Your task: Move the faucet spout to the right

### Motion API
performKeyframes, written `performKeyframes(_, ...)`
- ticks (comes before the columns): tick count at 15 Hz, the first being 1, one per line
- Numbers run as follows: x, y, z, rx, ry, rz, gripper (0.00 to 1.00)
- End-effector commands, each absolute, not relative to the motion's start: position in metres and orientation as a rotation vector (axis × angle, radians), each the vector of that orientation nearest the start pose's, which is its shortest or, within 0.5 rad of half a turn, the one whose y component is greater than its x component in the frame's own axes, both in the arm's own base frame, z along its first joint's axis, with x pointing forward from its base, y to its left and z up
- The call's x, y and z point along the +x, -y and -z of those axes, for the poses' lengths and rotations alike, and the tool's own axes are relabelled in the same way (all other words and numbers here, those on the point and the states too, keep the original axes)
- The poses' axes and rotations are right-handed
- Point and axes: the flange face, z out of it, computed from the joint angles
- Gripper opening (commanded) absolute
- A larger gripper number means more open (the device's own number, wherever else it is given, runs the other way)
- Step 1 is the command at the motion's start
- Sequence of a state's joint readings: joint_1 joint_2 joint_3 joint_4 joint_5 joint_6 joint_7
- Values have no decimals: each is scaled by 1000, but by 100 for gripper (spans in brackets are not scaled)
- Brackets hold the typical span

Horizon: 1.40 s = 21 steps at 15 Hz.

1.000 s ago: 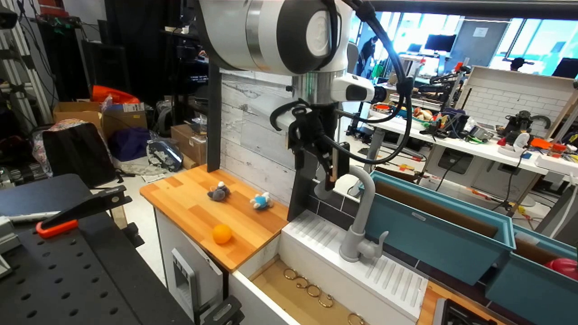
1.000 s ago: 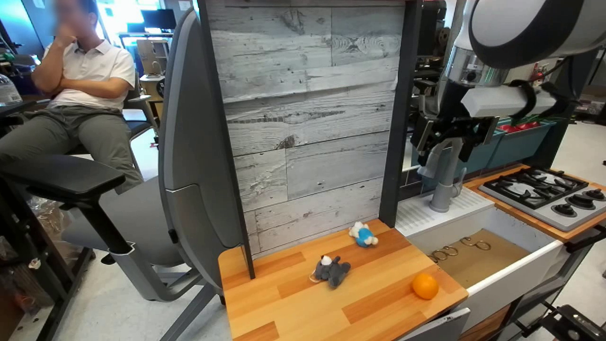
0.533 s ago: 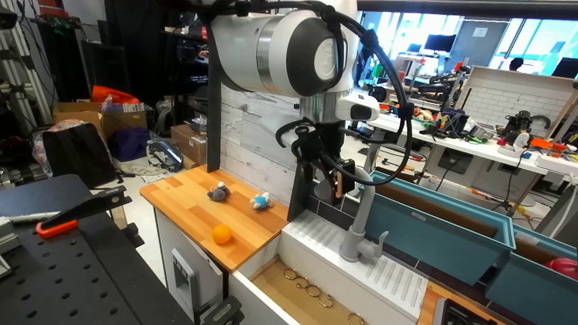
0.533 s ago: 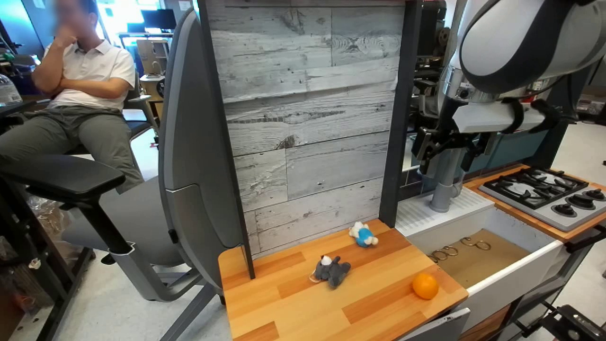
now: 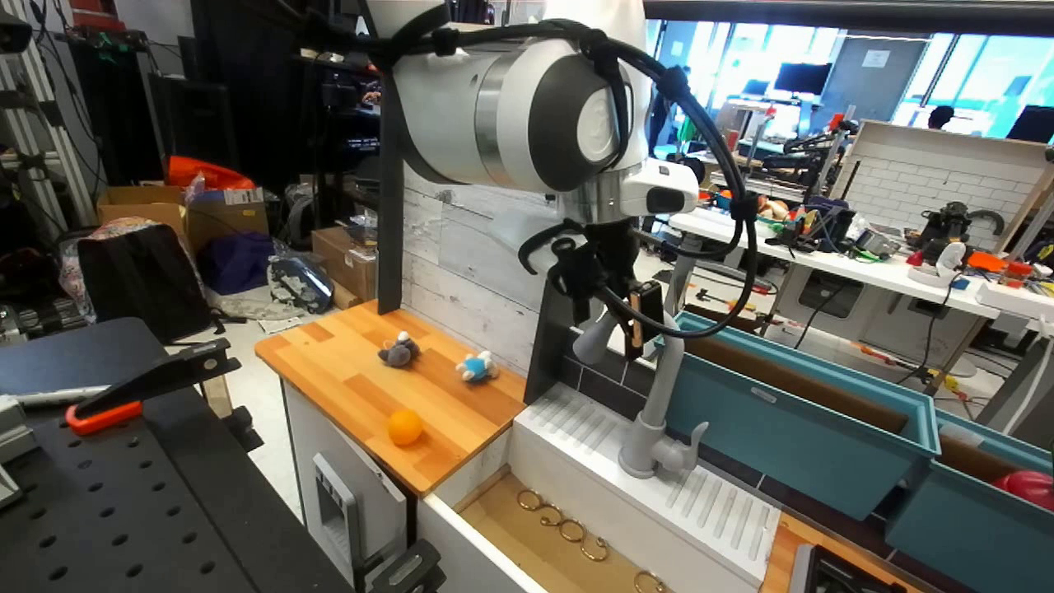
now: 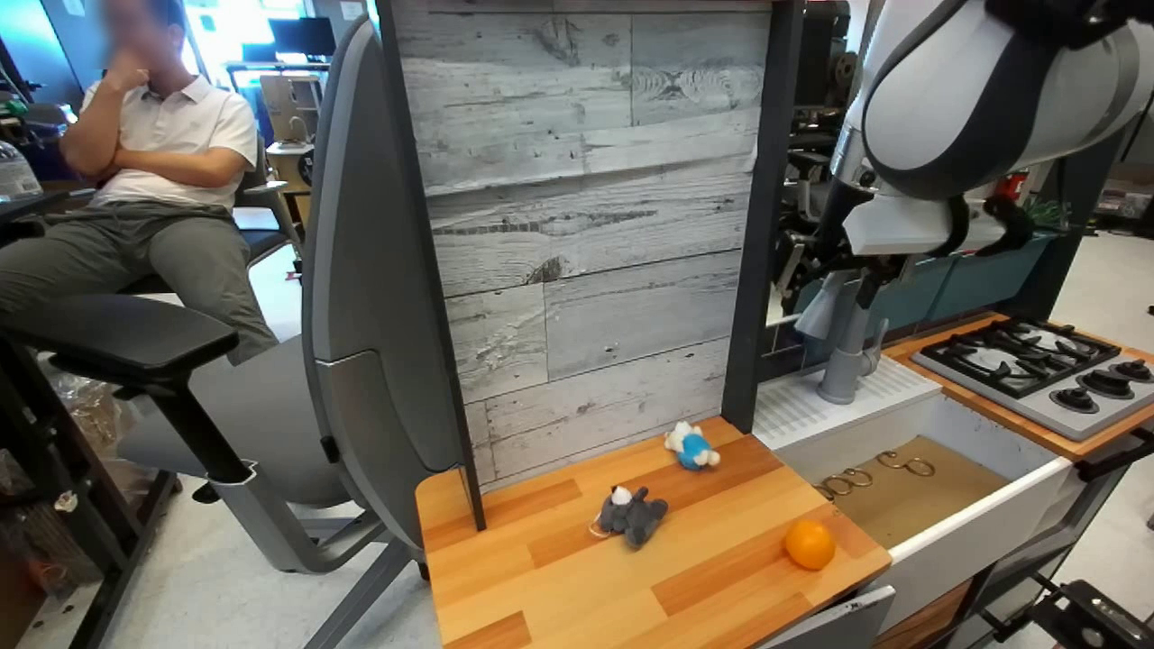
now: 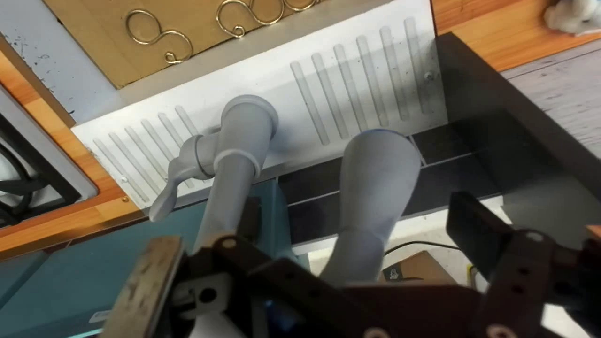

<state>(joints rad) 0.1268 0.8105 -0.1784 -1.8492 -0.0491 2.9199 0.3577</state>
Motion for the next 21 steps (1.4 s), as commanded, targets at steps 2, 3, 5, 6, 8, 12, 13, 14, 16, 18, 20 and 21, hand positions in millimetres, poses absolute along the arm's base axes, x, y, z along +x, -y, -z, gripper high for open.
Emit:
performKeyframes(2, 658, 36, -98, -3185, -559, 516, 100)
performKeyframes(3, 657, 38, -94, -3189, -576, 507, 100)
performKeyframes(5, 658, 35, -91, -3185, -590, 503, 100)
performKeyframes(6, 657, 34, -90, -3188, -596, 498, 100)
performKeyframes(8, 653, 34, -89, -3187, -612, 483, 100)
performKeyframes(12, 644, 46, -92, -3204, -670, 444, 100)
performKeyframes(13, 642, 49, -95, -3197, -689, 448, 100)
performKeyframes(14, 639, 56, -98, -3191, -721, 449, 100)
performKeyframes(16, 633, 72, -101, -3177, -813, 442, 100)
performKeyframes(18, 625, 87, -101, -3150, -918, 395, 100)
performKeyframes(20, 616, 99, -100, -3113, -1026, 304, 100)
performKeyframes(21, 610, 107, -99, -3094, -1057, 238, 100)
